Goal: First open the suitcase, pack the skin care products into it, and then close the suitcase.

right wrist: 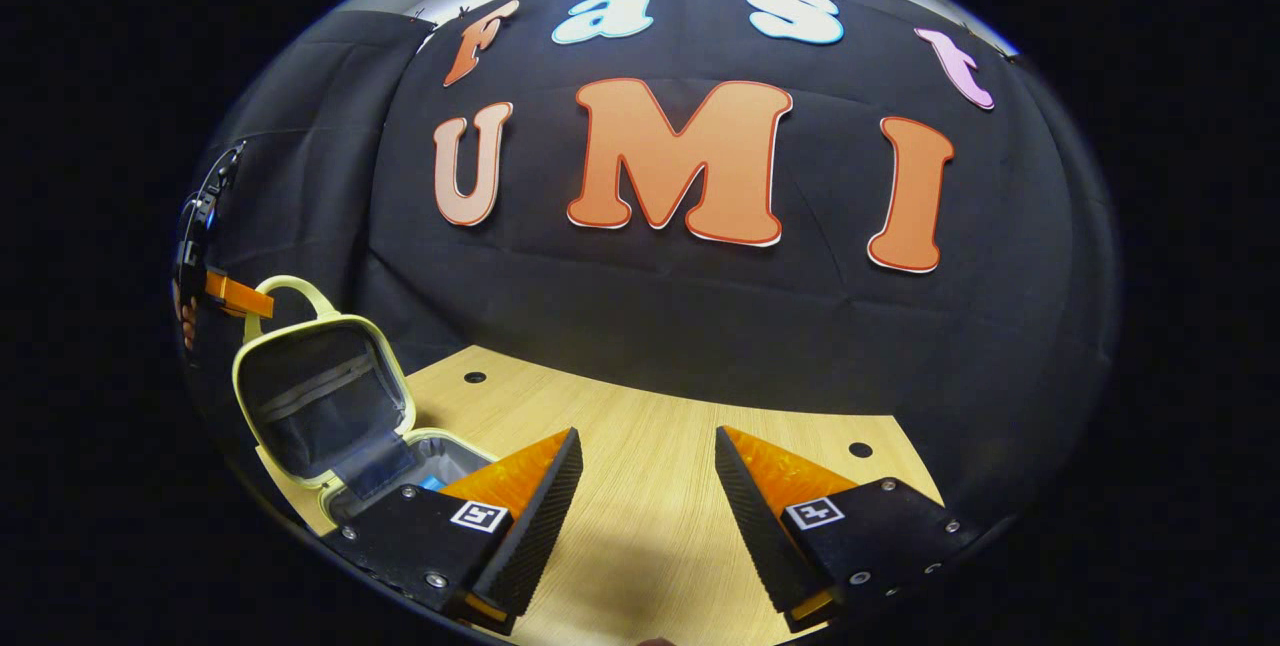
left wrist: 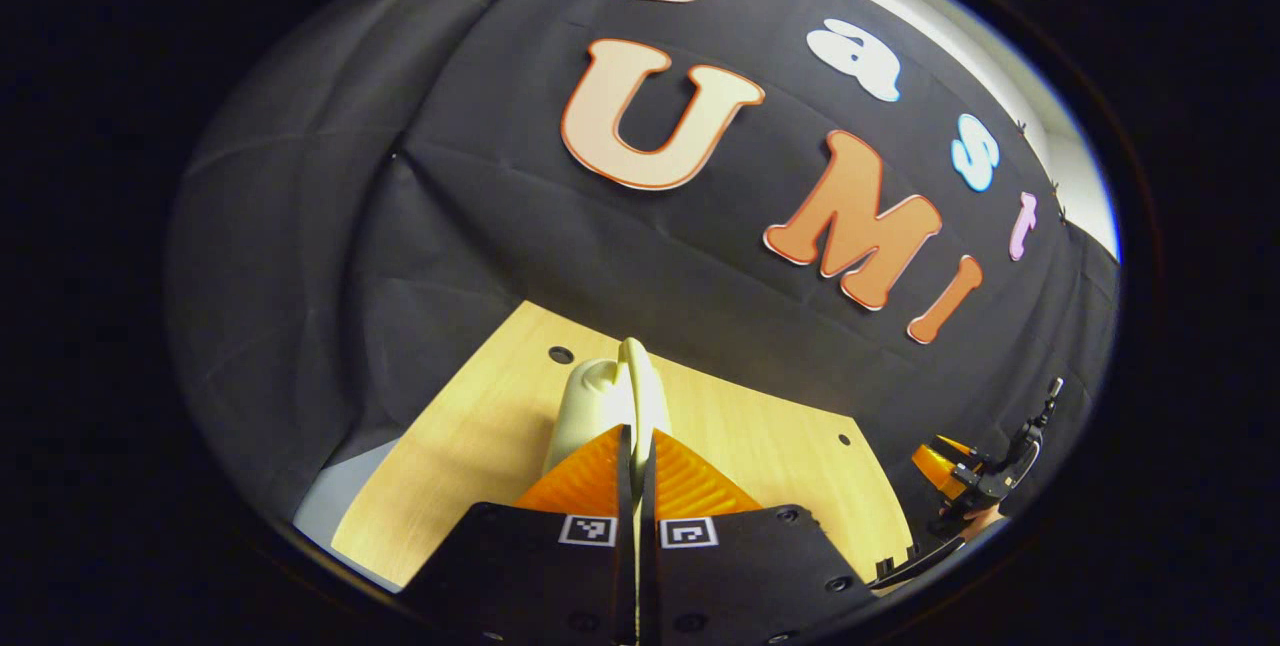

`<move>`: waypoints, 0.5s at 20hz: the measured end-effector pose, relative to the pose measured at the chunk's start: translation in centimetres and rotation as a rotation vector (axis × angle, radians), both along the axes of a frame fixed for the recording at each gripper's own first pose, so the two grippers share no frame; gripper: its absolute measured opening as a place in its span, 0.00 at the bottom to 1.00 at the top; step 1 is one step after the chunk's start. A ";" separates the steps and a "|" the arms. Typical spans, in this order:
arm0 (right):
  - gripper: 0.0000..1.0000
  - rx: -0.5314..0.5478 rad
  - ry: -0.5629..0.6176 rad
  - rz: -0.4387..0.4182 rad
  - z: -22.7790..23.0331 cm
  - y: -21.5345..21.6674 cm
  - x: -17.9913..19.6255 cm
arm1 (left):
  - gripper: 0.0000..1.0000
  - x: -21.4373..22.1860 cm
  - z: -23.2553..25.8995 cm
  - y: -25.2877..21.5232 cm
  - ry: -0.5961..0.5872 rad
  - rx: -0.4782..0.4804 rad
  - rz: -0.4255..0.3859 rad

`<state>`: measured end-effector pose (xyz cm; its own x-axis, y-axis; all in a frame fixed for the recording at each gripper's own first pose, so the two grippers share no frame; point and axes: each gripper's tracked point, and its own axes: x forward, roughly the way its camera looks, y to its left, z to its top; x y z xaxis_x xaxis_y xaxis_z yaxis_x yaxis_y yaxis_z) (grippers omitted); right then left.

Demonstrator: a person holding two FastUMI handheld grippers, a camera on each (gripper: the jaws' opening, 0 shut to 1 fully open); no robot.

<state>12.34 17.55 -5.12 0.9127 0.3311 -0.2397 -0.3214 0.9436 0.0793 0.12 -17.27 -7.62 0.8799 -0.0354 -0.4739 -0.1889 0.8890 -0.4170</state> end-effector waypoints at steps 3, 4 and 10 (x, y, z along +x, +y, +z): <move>0.86 0.000 -0.015 0.001 0.0 -1.0 0.1 | 0.02 0.8 0.5 -4.9 0.000 0.032 -0.059; 0.86 0.002 -0.017 0.003 0.1 -1.2 0.1 | 0.02 1.3 0.4 -6.8 0.001 0.043 -0.083; 0.86 0.003 -0.007 0.004 -1.2 -3.6 0.2 | 0.01 2.9 -1.5 -15.9 0.047 0.130 -0.213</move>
<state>12.58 13.98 -6.30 0.9133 0.3350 -0.2319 -0.3253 0.9422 0.0798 3.01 -33.14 -9.13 0.8360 -0.1533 -0.5268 -0.0082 0.9566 -0.2914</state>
